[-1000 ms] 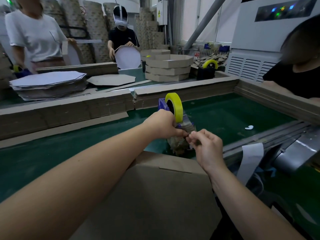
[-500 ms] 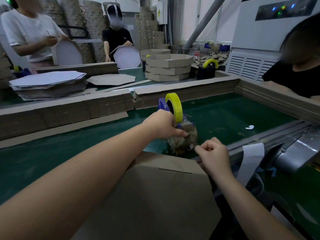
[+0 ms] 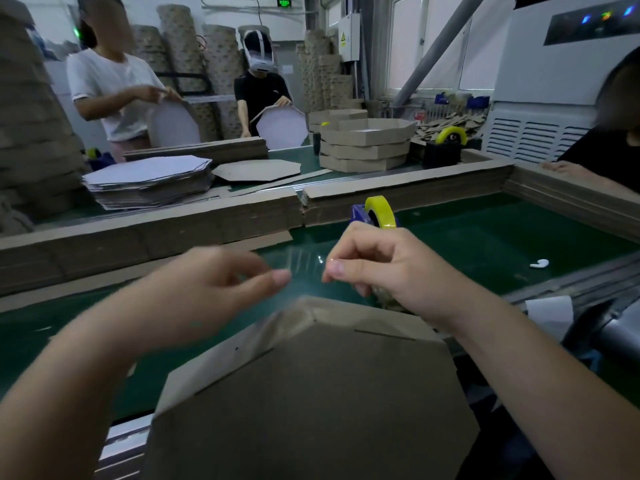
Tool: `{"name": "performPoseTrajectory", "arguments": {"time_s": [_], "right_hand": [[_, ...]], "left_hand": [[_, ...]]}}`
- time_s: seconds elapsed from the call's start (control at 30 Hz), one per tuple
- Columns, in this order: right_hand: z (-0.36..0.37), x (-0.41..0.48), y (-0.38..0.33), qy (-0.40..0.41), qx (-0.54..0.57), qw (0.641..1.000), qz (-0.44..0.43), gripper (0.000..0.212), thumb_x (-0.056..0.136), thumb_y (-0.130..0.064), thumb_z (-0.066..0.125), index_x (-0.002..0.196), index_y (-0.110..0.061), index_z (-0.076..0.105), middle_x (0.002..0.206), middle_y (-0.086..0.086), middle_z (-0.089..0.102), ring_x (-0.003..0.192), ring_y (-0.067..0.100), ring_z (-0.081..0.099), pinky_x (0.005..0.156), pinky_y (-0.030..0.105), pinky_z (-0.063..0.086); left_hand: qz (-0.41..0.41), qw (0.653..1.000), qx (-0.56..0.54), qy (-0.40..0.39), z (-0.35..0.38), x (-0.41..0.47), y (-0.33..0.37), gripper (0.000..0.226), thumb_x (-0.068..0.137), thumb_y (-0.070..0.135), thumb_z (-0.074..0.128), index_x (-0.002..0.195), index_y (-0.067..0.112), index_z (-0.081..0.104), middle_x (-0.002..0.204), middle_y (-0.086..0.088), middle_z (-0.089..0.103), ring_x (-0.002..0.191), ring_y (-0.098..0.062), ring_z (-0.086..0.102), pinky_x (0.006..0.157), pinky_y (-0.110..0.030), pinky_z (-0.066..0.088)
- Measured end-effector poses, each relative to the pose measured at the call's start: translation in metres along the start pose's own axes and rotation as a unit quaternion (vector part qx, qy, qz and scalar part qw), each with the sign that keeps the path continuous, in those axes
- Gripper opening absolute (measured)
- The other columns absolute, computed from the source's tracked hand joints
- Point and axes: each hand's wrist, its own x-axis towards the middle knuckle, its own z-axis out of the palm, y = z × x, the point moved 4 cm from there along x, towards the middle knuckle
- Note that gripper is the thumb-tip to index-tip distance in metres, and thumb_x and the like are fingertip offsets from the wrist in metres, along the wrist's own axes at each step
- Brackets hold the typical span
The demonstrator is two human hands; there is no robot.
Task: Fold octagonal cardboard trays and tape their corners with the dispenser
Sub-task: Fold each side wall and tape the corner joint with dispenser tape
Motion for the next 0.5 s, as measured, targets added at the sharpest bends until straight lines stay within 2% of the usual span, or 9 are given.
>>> {"name": "performPoseTrajectory", "arguments": {"time_s": [0.07, 0.1, 0.17, 0.23, 0.3, 0.4, 0.5], "right_hand": [[0.006, 0.007, -0.004, -0.041, -0.008, 0.999, 0.015, 0.015, 0.090, -0.020, 0.064, 0.077, -0.023, 0.070, 0.081, -0.008, 0.057, 0.067, 0.003, 0.051, 0.065, 0.022, 0.044], [0.009, 0.011, -0.006, -0.061, -0.011, 0.998, 0.021, 0.014, 0.090, -0.021, 0.064, 0.078, -0.023, 0.070, 0.077, -0.013, 0.057, 0.066, 0.003, 0.050, 0.065, 0.021, 0.043], [0.015, 0.017, -0.009, -0.097, -0.011, 0.995, 0.033, 0.016, 0.091, -0.020, 0.062, 0.077, -0.022, 0.069, 0.069, -0.017, 0.059, 0.064, 0.004, 0.049, 0.063, 0.020, 0.042], [0.021, 0.024, -0.011, -0.125, -0.004, 0.991, 0.054, 0.020, 0.092, -0.015, 0.061, 0.075, -0.021, 0.068, 0.064, -0.017, 0.061, 0.061, 0.007, 0.044, 0.058, 0.018, 0.038], [0.025, 0.030, -0.009, -0.144, -0.029, 0.985, 0.089, 0.025, 0.091, -0.014, 0.061, 0.068, -0.022, 0.069, 0.065, -0.013, 0.061, 0.060, 0.009, 0.040, 0.056, 0.020, 0.034], [0.027, 0.033, -0.002, -0.171, -0.069, 0.974, 0.133, 0.031, 0.090, -0.014, 0.062, 0.061, -0.023, 0.071, 0.069, -0.006, 0.061, 0.058, 0.009, 0.038, 0.053, 0.019, 0.032], [0.027, 0.030, 0.003, -0.181, -0.074, 0.969, 0.152, 0.031, 0.088, -0.015, 0.063, 0.060, -0.023, 0.071, 0.070, -0.005, 0.062, 0.058, 0.009, 0.039, 0.050, 0.015, 0.033]], "left_hand": [[0.015, 0.998, -0.042, 0.039, 0.017, -0.031, -0.004, 0.059, 0.076, 0.085, 0.036, 0.099, 0.041, 0.067, 0.097, 0.030, 0.066, 0.088, 0.012, 0.062, 0.077, -0.016, 0.051], [0.020, 0.997, -0.047, 0.057, 0.027, -0.040, -0.005, 0.061, 0.071, 0.086, 0.041, 0.103, 0.041, 0.066, 0.104, 0.030, 0.064, 0.096, 0.012, 0.061, 0.084, -0.021, 0.051], [0.019, 0.994, -0.037, 0.102, 0.042, -0.049, -0.005, 0.070, 0.061, 0.088, 0.047, 0.111, 0.041, 0.063, 0.112, 0.031, 0.057, 0.105, 0.010, 0.056, 0.090, -0.020, 0.047], [-0.006, 0.986, -0.040, 0.161, 0.050, -0.051, -0.006, 0.069, 0.058, 0.087, 0.055, 0.109, 0.040, 0.061, 0.106, 0.028, 0.056, 0.104, 0.006, 0.053, 0.088, -0.016, 0.044], [-0.034, 0.974, -0.078, 0.208, 0.056, -0.053, -0.007, 0.062, 0.052, 0.085, 0.062, 0.099, 0.044, 0.060, 0.094, 0.026, 0.057, 0.097, 0.006, 0.053, 0.082, -0.009, 0.041], [-0.050, 0.964, -0.108, 0.237, 0.062, -0.057, -0.006, 0.055, 0.041, 0.077, 0.057, 0.088, 0.049, 0.056, 0.089, 0.022, 0.057, 0.094, 0.007, 0.053, 0.076, -0.004, 0.040], [-0.059, 0.964, -0.108, 0.235, 0.064, -0.060, -0.007, 0.057, 0.041, 0.079, 0.058, 0.090, 0.050, 0.056, 0.092, 0.021, 0.057, 0.097, 0.011, 0.050, 0.076, -0.003, 0.040]]}}
